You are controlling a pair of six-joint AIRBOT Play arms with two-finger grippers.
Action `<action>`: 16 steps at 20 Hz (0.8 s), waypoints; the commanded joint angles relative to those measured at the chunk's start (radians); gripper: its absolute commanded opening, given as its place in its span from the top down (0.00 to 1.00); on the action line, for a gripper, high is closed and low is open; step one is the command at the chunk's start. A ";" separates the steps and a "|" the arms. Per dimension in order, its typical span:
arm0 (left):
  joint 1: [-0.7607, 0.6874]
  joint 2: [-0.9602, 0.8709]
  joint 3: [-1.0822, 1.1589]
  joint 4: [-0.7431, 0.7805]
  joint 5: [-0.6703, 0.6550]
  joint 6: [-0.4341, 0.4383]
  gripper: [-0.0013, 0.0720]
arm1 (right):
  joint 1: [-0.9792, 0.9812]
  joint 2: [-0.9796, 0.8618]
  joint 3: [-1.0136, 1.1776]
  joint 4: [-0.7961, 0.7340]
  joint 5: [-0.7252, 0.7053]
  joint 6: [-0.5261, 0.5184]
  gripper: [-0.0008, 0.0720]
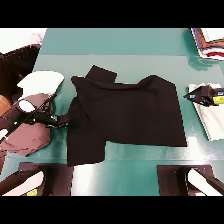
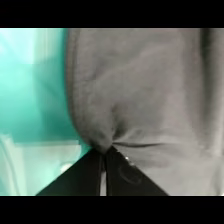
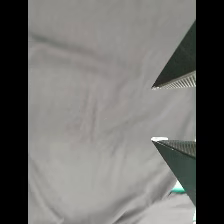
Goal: Fold the shirts.
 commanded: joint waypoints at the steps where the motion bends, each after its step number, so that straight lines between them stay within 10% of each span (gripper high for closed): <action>1: -0.014 0.053 0.032 -0.010 -0.027 -0.020 0.95 | -0.076 0.004 -0.060 -0.165 0.061 0.024 0.49; 14: -0.014 0.173 0.051 -0.010 -0.012 -0.026 0.95 | -0.198 -0.192 -0.471 -0.316 -0.087 0.024 0.38; 16: -0.014 0.173 0.051 -0.010 -0.013 -0.027 0.95 | -0.140 -0.196 -0.471 -0.316 -0.090 0.024 0.61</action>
